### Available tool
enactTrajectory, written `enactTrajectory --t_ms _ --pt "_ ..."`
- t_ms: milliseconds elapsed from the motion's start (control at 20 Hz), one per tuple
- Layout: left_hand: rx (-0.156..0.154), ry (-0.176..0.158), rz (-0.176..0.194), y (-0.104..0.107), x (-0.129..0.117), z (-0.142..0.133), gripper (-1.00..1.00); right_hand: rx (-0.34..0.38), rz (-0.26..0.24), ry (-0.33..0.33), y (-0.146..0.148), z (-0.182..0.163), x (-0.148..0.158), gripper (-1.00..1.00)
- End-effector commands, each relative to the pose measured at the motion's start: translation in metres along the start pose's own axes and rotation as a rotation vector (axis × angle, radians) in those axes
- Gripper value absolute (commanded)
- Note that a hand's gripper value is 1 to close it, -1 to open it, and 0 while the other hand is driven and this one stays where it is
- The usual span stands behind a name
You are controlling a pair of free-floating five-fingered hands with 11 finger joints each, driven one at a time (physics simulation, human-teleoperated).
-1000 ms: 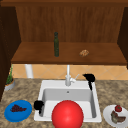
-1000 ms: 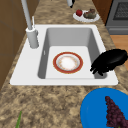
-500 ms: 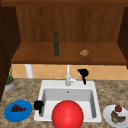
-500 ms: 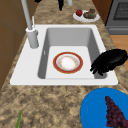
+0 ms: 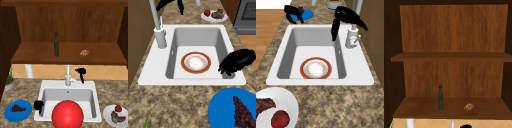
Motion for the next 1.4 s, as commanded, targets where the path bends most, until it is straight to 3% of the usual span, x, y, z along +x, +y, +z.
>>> enactTrajectory --t_ms 0,500,800,950,1050,1100,1150,1350 --pt "0.0 0.0 0.0 0.0 0.0 0.0 0.0 0.118 0.024 0.009 0.002 -0.02 0.002 -1.0" --pt "0.0 0.0 0.0 0.0 0.0 0.0 0.0 0.299 -0.014 0.0 0.008 -0.085 -0.002 -1.0" --pt "0.0 0.0 0.0 0.0 0.0 0.0 0.0 0.305 -0.023 -0.062 0.027 -0.122 -0.021 -1.0" --pt "0.0 0.0 0.0 0.0 0.0 0.0 0.0 0.29 -0.012 -0.009 0.044 -0.134 -0.014 -1.0" --pt "0.0 0.0 0.0 0.0 0.0 0.0 0.0 0.262 0.007 -0.013 0.055 -0.126 -0.009 -1.0" --pt "0.0 0.0 0.0 0.0 0.0 0.0 0.0 0.259 0.013 -0.009 0.059 -0.126 -0.004 1.0" --pt "0.0 0.0 0.0 0.0 0.0 0.0 0.0 0.25 0.041 -0.005 0.062 -0.13 0.001 1.0" --pt "0.0 0.0 0.0 0.0 0.0 0.0 0.0 0.241 0.034 0.018 0.06 -0.128 -0.002 1.0"
